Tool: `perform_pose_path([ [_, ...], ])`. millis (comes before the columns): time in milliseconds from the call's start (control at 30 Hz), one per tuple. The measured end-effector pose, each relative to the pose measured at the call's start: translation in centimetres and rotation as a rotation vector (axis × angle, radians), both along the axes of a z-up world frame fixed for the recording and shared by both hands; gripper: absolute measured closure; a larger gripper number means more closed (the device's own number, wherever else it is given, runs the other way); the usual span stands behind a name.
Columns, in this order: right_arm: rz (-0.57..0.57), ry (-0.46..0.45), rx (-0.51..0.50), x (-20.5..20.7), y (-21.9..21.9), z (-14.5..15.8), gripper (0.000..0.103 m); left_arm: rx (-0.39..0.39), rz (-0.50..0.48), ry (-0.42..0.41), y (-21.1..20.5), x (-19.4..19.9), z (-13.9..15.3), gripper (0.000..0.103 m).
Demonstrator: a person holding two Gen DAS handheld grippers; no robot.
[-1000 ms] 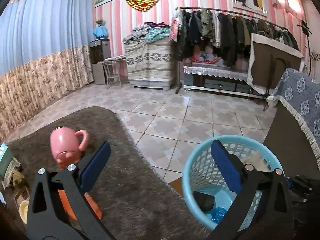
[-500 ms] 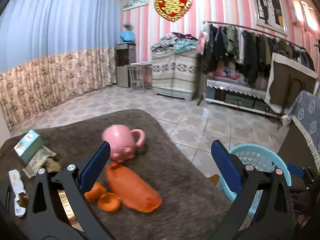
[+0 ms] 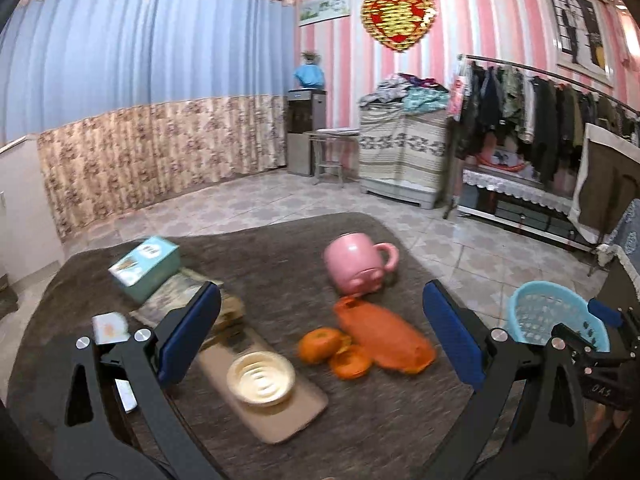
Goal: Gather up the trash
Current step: 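Move both tools back over the rug, then close the left gripper on the brown paper bag while the right gripper grasps the orange plastic bag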
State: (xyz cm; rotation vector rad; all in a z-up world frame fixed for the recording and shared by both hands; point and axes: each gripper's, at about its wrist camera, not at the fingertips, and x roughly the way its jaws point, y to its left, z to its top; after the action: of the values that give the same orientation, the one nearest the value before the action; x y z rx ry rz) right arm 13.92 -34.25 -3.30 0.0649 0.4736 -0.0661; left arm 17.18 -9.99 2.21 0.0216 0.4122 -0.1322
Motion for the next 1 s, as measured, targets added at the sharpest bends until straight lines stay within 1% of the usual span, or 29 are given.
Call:
perform_pose_path([
  [67,0.021,0.018,0.000,0.4,1.0,-0.4,0.011,-0.005,0.023,0.008,1.7,-0.2,-0.2,0.005],
  [133,0.040,0.034,-0.024,0.9,2.1,-0.8,0.011,-0.004,0.043,0.013,3.2,-0.5,-0.5,0.005],
  [300,0.090,0.050,-0.051,1.7,5.0,-1.2,0.011,0.024,0.103,0.021,6.7,-1.1,-1.4,0.005],
  [400,0.106,0.061,-0.055,2.4,6.3,-1.7,0.011,0.033,0.144,0.045,9.1,-1.2,-2.5,0.005],
  [500,0.130,0.099,-0.039,3.6,7.4,-2.5,0.011,0.040,0.181,0.067,11.4,-1.2,-3.7,0.005],
  [600,0.138,0.123,-0.055,4.7,8.5,-3.1,0.011,0.044,0.214,0.096,13.6,-1.0,-4.8,0.005],
  [700,0.144,0.157,-0.046,5.9,8.7,-3.9,0.011,0.043,0.250,0.119,15.8,-1.0,-5.8,0.005],
  [800,0.142,0.183,-0.053,7.0,8.6,-4.5,0.012,0.030,0.271,0.140,17.2,-0.9,-6.6,0.005],
  [867,0.142,0.205,-0.032,7.9,8.2,-4.9,0.012,0.026,0.287,0.152,18.3,-0.8,-7.2,0.005],
  [900,0.148,0.216,-0.018,8.4,8.1,-5.1,0.012,0.025,0.291,0.156,18.4,-0.6,-7.4,0.005],
  [1000,0.173,0.238,-0.023,9.8,8.8,-5.5,0.013,0.013,0.304,0.172,19.0,-0.3,-7.9,0.005],
])
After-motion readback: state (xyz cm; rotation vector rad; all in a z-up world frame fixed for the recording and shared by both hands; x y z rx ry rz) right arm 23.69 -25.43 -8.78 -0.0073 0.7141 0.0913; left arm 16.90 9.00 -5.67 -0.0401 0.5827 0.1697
